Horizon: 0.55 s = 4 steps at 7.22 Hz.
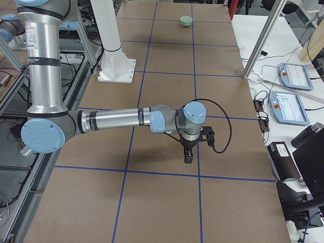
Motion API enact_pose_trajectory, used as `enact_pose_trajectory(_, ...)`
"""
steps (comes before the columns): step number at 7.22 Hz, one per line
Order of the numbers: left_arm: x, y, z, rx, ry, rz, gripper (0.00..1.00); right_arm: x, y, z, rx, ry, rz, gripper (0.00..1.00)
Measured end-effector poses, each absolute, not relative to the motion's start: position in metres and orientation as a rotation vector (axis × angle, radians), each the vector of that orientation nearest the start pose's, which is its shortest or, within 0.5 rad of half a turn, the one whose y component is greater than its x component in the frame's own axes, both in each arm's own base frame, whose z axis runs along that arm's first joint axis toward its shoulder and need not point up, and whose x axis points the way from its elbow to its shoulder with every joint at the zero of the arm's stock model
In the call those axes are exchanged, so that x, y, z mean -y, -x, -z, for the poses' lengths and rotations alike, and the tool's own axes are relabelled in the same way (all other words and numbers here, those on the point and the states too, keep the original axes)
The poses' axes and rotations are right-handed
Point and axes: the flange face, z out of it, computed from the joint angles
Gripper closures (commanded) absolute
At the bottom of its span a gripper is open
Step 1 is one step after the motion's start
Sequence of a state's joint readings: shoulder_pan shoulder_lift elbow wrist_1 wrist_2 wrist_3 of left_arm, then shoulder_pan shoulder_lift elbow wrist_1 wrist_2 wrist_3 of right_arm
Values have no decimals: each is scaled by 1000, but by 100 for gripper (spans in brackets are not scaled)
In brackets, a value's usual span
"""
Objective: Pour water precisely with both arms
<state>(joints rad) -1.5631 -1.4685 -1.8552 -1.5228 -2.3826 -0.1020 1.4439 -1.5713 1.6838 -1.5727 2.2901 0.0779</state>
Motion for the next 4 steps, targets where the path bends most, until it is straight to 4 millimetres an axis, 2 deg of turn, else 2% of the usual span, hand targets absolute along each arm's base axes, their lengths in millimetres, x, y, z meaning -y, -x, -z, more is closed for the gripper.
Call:
enact_pose_trajectory(2, 464, 46, -567, -816, -75, 9, 0, 497, -4, -607, 735, -30, 85, 0)
enact_pose_trajectory(4, 461, 41, -571, -819, -61, 1, 0, 493, -4, -600, 755, -38, 90, 0)
